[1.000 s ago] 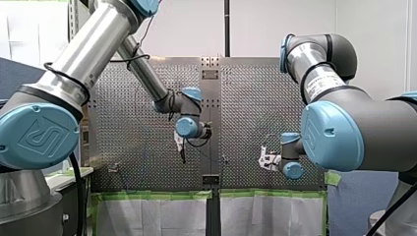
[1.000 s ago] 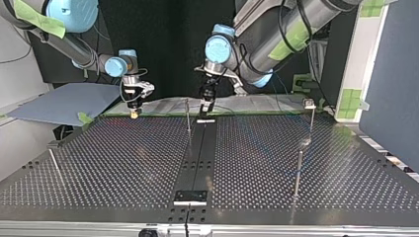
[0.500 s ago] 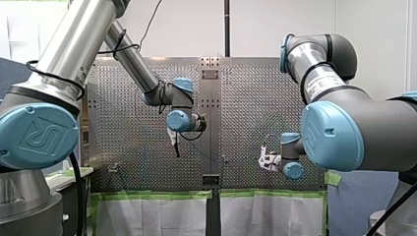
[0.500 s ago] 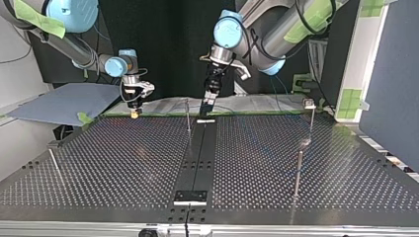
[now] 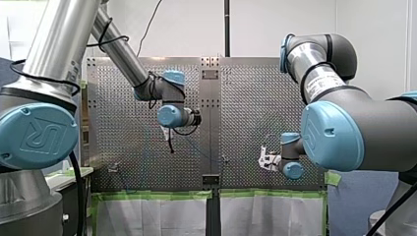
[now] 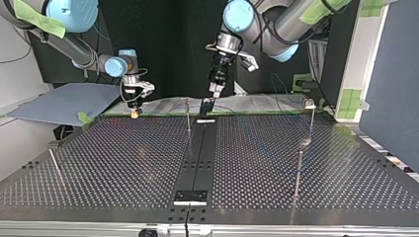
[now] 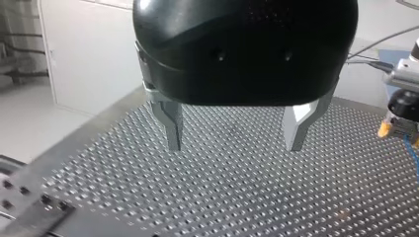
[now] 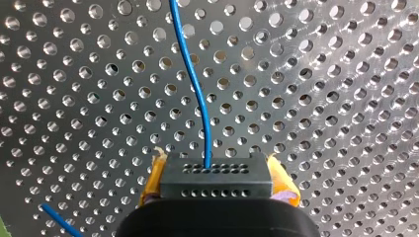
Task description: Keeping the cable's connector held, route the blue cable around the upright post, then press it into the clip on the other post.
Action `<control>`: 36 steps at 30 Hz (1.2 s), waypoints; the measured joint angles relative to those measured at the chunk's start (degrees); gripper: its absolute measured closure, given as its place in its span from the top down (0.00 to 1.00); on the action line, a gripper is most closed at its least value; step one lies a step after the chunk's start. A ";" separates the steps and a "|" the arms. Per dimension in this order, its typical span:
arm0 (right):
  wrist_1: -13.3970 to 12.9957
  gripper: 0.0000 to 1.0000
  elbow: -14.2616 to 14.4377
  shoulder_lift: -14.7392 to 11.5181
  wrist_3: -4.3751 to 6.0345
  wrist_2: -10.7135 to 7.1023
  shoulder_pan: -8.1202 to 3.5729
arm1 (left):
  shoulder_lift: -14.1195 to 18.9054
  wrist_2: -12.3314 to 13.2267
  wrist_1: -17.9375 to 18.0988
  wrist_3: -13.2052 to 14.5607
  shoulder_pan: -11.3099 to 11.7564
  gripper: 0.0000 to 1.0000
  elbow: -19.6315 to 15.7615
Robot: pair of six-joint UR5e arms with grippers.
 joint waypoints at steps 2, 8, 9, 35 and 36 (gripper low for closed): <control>0.00 0.00 0.00 0.00 0.00 0.00 0.00 | 1.02 0.10 0.87 0.58 -0.01 1.00 -1.03; 0.00 0.00 -0.01 0.00 0.00 0.00 0.00 | 3.91 0.20 3.29 2.50 -0.01 1.00 -3.90; 0.00 0.00 -0.01 0.00 0.00 0.00 0.00 | 4.32 0.20 3.66 2.74 -0.01 1.00 -4.32; 0.53 0.00 -0.01 0.00 -0.17 0.00 0.00 | 10.22 0.10 4.50 10.99 0.22 1.00 -15.36; 0.60 0.00 -0.01 -0.01 -0.20 0.00 0.00 | 10.22 0.10 4.50 11.00 0.22 1.00 -15.48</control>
